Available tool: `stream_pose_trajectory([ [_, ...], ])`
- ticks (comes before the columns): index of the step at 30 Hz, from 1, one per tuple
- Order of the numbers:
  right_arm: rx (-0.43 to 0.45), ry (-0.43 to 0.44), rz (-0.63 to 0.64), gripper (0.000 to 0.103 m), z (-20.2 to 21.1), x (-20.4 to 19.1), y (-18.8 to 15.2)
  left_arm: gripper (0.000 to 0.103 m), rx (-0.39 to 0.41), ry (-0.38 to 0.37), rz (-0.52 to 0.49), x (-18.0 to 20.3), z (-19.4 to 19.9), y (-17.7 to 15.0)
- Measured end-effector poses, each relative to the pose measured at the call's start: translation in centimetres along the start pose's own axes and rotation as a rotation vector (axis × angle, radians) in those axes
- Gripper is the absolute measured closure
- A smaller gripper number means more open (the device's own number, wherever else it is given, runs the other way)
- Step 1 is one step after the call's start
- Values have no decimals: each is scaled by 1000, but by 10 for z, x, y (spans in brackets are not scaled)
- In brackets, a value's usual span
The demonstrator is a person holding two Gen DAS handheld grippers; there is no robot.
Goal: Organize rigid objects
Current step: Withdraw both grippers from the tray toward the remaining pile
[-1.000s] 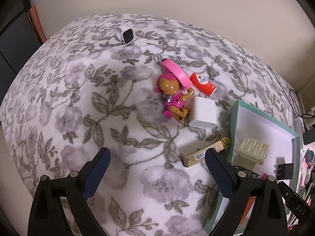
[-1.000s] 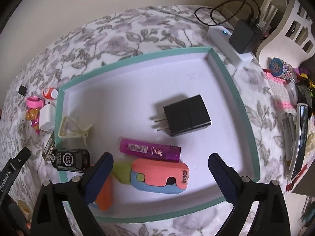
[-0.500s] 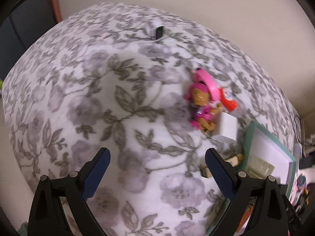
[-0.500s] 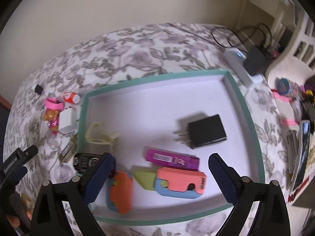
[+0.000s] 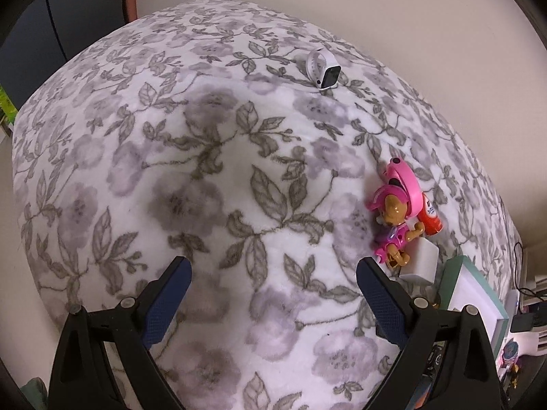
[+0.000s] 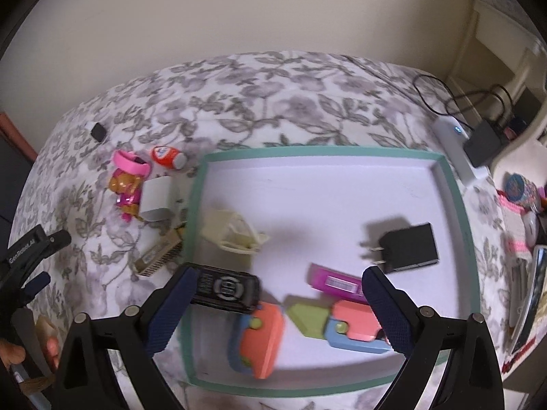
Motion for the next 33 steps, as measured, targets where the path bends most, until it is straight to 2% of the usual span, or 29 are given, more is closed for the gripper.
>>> stream_pose_trajectory([
  [12, -15, 47, 139, 4, -17, -59, -2, 6, -87, -16, -55, 9, -21, -1],
  [19, -42, 80, 145, 5, -32, -80, 6, 6, -114, -27, -62, 11, -31, 7],
  [25, -52, 84, 154, 11, -44, -93, 16, 6, -95, -61, -40, 13, -35, 29],
  [29, -43, 104, 155, 12, -45, -102, 25, 6, -74, -51, 11, -7, -38, 49],
  [33, -22, 139, 159, 12, -44, -119, 39, 6, -55, -29, 21, -27, -43, 70],
])
Point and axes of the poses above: each gripper's, at about its wrist camera, not at the fingertips, and z roughly against the way its jaws point, x to its right, y to its top, the point moved 9 cm from there along -z, roughly the way its jaws point, and after that the axes turned 15 degrees about -z, right-handed, at the moved point
